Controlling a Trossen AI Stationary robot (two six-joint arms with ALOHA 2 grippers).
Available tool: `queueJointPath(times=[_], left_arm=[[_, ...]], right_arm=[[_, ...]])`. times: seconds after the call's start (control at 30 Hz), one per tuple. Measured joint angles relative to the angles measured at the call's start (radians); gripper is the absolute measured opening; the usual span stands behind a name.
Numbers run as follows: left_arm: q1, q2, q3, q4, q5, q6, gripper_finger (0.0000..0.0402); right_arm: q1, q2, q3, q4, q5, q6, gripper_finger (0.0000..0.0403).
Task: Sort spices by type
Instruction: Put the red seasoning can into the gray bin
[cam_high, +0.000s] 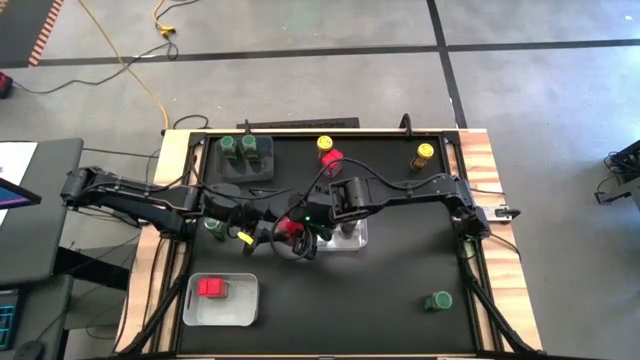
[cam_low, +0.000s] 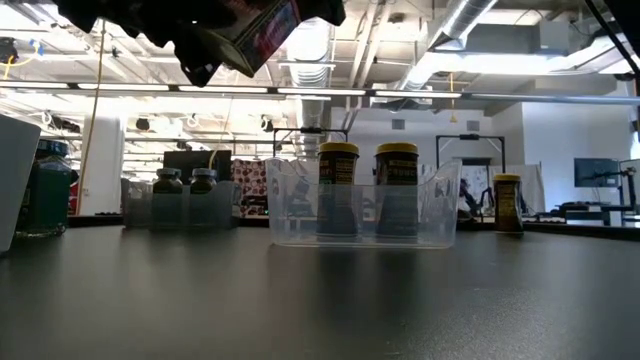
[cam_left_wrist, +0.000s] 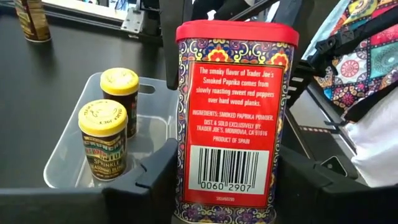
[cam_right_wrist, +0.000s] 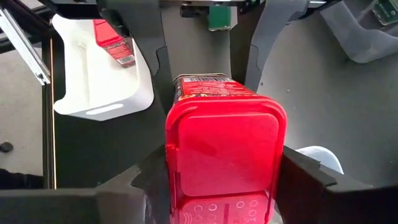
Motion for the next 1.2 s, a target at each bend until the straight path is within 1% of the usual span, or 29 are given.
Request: queueJointPath(times=[0.07,0.2,0.3,0.4,0.5,0.57,0.63,0.7,0.77,0.83,0.9,0.97,1.07,1.13,1.2], left_arm=[[0.000,0.000,0.000,0.004,-0.005,0.009,0.0199],[0.001,0.001,-0.001,0.016,-0.013,0.043,0.0197],[0.001,0.001,-0.001,0.028,-0.016,0.053,0.0193],[0.001,0.000,-0.001,0.035,-0.031,0.055,0.0194],[0.002,-0.001,-0.001,0.041,-0.055,0.054,0.0197],[0.002,-0.001,-0.001,0.058,-0.052,0.052,0.0196],[0.002,-0.001,-0.001,0.084,-0.049,0.051,0.0193],[0.002,-0.001,-0.001,0.111,-0.058,0.047,0.0193],[0.002,-0.001,-0.001,0.145,-0.072,0.035,0.0195],[0.002,-0.001,-0.001,0.187,-0.097,0.029,0.0197],[0.002,-0.001,-0.001,0.223,-0.119,0.032,0.0197],[0.002,-0.001,-0.001,0.258,-0.137,0.032,0.0195],[0.002,-0.001,-0.001,0.312,-0.147,0.001,0.0194],[0.002,-0.001,-0.001,0.344,-0.148,-0.015,0.0195],[0.002,-0.001,-0.001,0.373,-0.155,-0.024,0.0196]], right_arm=[[0.000,0.000,0.000,0.001,0.006,0.009,0.0262],[-0.008,-0.002,0.000,-0.005,0.010,0.013,0.0319],[-0.014,-0.013,0.001,-0.036,0.010,0.015,0.0346],[-0.021,-0.037,0.001,-0.091,0.007,0.023,0.0361],[-0.022,-0.077,0.001,-0.177,0.008,0.037,0.0365],[-0.011,-0.110,0.001,-0.246,0.023,0.064,0.0366],[0.015,-0.142,0.001,-0.326,0.085,0.088,0.0367],[0.064,-0.170,-0.004,-0.423,0.213,0.122,0.0367],[0.133,-0.208,-0.036,-0.497,0.348,0.186,0.0367],[0.203,-0.258,-0.097,-0.536,0.451,0.261,0.0367],[0.267,-0.319,-0.190,-0.530,0.506,0.327,0.0367],[0.319,-0.383,-0.303,-0.517,0.530,0.420,0.0367],[0.385,-0.481,-0.498,-0.491,0.538,0.584,0.0363],[0.419,-0.557,-0.644,-0.417,0.546,0.680,0.0360],[0.445,-0.640,-0.793,-0.287,0.562,0.719,0.0359]])
